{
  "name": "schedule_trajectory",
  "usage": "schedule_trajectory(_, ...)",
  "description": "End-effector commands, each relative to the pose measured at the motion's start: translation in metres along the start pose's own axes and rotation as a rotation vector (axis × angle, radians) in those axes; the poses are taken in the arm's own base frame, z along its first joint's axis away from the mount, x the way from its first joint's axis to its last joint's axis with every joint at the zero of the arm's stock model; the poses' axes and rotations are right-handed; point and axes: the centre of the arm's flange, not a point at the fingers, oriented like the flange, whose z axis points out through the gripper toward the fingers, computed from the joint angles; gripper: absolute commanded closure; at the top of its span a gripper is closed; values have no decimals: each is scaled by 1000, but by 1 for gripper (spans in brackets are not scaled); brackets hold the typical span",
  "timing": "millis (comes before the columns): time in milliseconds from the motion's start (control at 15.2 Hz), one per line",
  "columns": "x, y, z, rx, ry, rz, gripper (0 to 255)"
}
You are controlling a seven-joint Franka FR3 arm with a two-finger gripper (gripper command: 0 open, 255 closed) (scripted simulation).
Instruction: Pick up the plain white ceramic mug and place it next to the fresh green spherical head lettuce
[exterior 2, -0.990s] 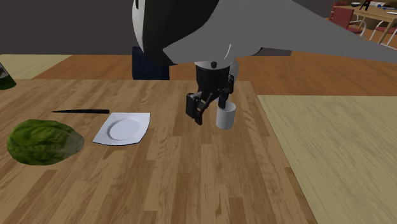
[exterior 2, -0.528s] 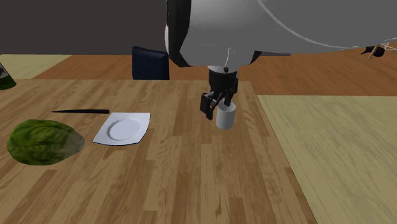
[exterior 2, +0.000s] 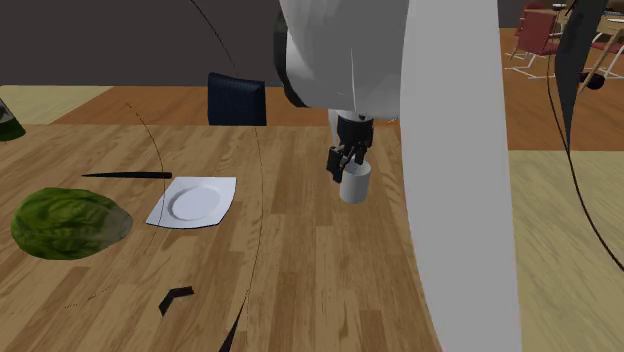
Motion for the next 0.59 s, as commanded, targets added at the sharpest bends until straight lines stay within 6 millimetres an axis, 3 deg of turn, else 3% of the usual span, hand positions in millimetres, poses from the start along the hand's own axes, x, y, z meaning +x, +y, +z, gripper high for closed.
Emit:
schedule_trajectory(0,9,18,12,7,1,-14,0)
schedule_trajectory(528,9,18,52,7,1,-14,0)
